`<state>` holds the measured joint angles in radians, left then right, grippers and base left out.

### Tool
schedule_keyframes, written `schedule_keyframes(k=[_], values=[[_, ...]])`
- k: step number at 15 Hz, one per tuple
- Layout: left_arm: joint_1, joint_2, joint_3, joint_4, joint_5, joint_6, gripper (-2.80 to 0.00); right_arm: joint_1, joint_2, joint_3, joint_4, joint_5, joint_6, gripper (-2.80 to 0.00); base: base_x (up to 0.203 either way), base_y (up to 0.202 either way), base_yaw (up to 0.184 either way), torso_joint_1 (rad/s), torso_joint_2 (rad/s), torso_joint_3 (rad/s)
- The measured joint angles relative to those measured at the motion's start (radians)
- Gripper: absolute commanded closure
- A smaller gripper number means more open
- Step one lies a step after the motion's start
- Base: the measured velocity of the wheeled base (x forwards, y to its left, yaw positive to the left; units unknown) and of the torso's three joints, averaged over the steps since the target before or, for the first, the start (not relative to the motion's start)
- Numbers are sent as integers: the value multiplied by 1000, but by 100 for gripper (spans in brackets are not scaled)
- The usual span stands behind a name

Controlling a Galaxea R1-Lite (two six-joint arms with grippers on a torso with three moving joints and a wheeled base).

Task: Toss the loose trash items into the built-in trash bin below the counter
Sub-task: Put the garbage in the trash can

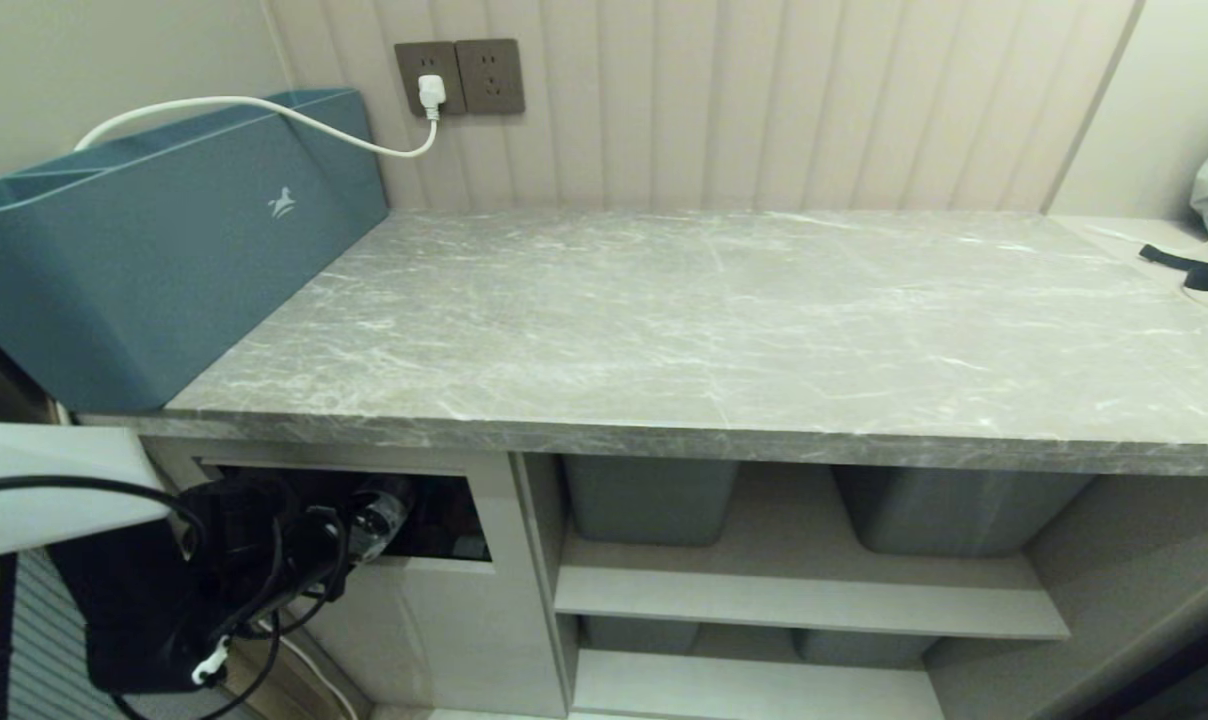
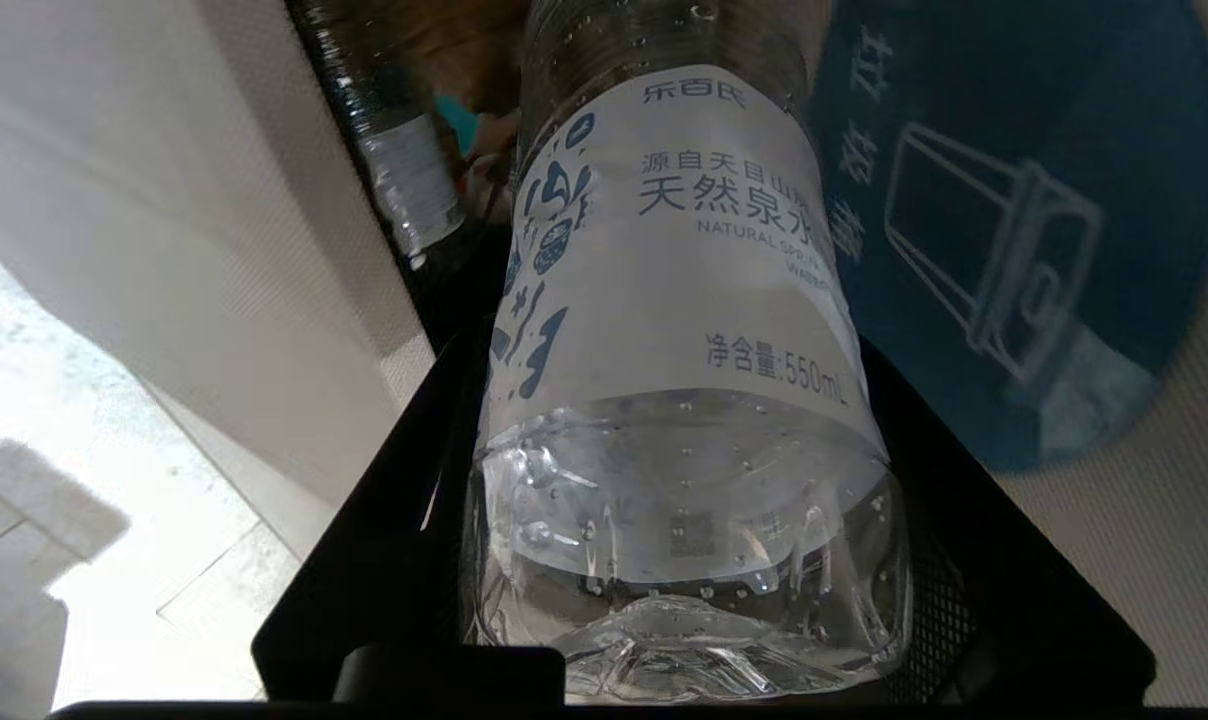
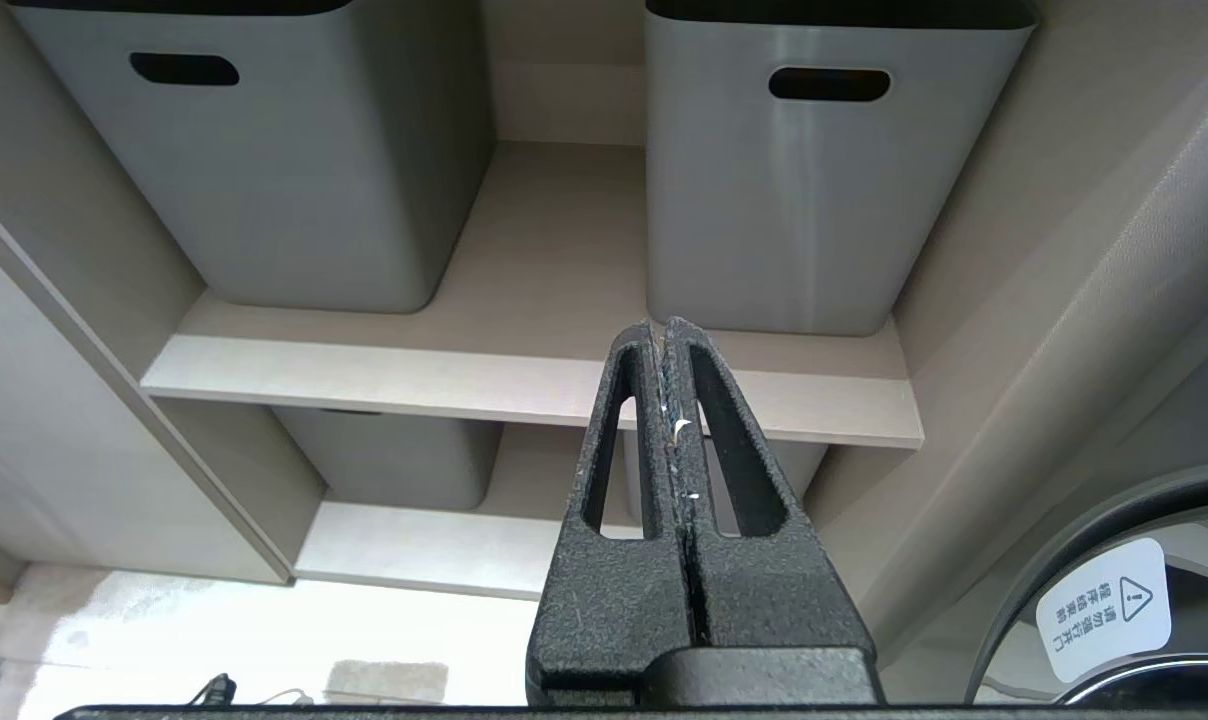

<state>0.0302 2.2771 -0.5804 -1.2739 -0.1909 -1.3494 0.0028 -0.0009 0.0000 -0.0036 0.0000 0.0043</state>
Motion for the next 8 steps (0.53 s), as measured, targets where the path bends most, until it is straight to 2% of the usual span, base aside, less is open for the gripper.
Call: schedule_keyframes(k=[4, 5, 8], values=[[-26, 33, -43, 0, 6, -9, 0, 0, 0, 0, 0, 0, 0, 0, 0, 0, 0, 0, 0, 0], [-32, 39, -52, 0, 12, -14, -276, 0, 0, 0, 0, 0, 0, 0, 0, 0, 0, 0, 0, 0], [-50, 58, -83, 0, 42, -25, -280, 0, 0, 0, 0, 0, 0, 0, 0, 0, 0, 0, 0, 0]])
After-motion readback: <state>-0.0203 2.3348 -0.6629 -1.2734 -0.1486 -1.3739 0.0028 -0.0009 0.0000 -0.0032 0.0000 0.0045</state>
